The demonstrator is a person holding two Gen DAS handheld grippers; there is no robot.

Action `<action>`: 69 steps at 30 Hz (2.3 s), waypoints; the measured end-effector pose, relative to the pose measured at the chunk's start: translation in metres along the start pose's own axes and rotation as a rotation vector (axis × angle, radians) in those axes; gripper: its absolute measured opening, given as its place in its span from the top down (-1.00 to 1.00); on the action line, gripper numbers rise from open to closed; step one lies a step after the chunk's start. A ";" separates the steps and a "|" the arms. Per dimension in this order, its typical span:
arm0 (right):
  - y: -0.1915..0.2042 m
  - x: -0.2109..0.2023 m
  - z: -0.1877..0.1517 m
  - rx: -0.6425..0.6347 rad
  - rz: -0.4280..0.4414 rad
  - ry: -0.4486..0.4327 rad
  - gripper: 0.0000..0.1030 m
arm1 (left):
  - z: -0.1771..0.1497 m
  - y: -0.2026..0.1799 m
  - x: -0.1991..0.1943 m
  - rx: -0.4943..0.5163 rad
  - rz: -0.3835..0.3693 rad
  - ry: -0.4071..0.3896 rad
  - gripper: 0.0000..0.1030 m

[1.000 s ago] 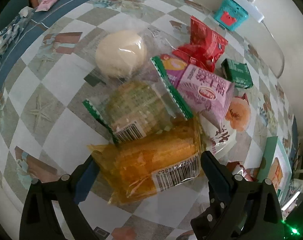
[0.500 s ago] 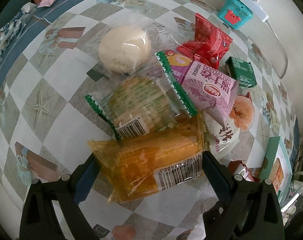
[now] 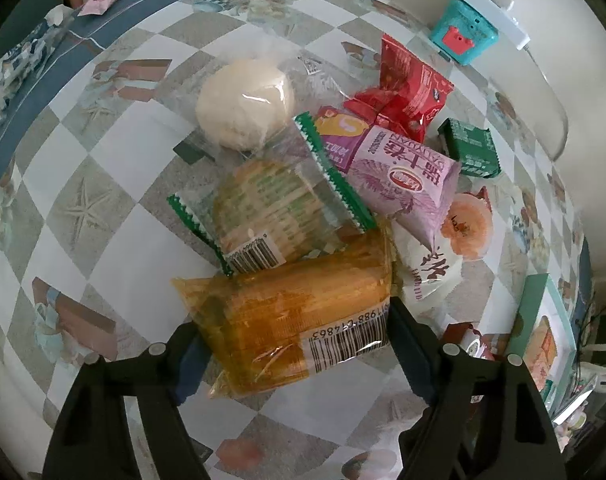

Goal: Organize snacks
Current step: 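Grasp the orange cake bag with the left gripper while the right grasps the red milk biscuit pack, then carry both packs over the white tray and open both grippers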

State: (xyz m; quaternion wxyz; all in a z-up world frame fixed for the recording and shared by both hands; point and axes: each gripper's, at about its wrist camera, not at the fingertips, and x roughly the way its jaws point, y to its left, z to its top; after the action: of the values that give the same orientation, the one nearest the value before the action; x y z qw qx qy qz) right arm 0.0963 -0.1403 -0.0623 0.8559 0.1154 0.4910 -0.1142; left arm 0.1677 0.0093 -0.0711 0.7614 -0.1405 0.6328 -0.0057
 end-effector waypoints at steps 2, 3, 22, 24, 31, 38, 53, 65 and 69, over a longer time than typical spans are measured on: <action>0.001 -0.005 0.001 0.000 0.007 -0.008 -0.40 | -0.001 -0.001 -0.005 0.001 -0.002 -0.008 -0.58; 0.001 -0.007 0.002 -0.001 0.011 -0.013 -0.40 | -0.001 -0.002 -0.008 0.003 0.003 -0.016 -0.58; -0.029 -0.068 0.013 0.065 0.011 -0.112 -0.40 | -0.014 -0.014 -0.065 0.076 -0.030 -0.137 -0.58; -0.040 -0.076 0.014 0.093 -0.009 -0.123 -0.40 | -0.017 -0.022 -0.072 0.097 -0.033 -0.155 -0.58; -0.099 -0.099 0.014 0.218 -0.096 -0.144 -0.40 | -0.032 -0.058 -0.082 0.187 -0.073 -0.173 -0.58; -0.170 -0.122 0.005 0.367 -0.203 -0.156 -0.40 | -0.056 -0.102 -0.085 0.314 -0.108 -0.162 -0.58; -0.271 -0.145 -0.028 0.602 -0.299 -0.151 -0.40 | -0.130 -0.190 -0.074 0.610 -0.131 -0.095 -0.58; -0.277 -0.110 -0.034 0.606 -0.270 -0.062 -0.40 | -0.159 -0.213 -0.031 0.711 -0.069 -0.019 -0.58; -0.278 -0.107 -0.035 0.605 -0.262 -0.053 -0.42 | -0.159 -0.213 -0.024 0.703 -0.064 0.005 -0.59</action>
State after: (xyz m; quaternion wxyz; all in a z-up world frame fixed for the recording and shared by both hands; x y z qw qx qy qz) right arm -0.0702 -0.3837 -0.0105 0.7734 0.2972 0.4231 -0.3667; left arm 0.0459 -0.2237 -0.0264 0.7611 0.1103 0.5894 -0.2475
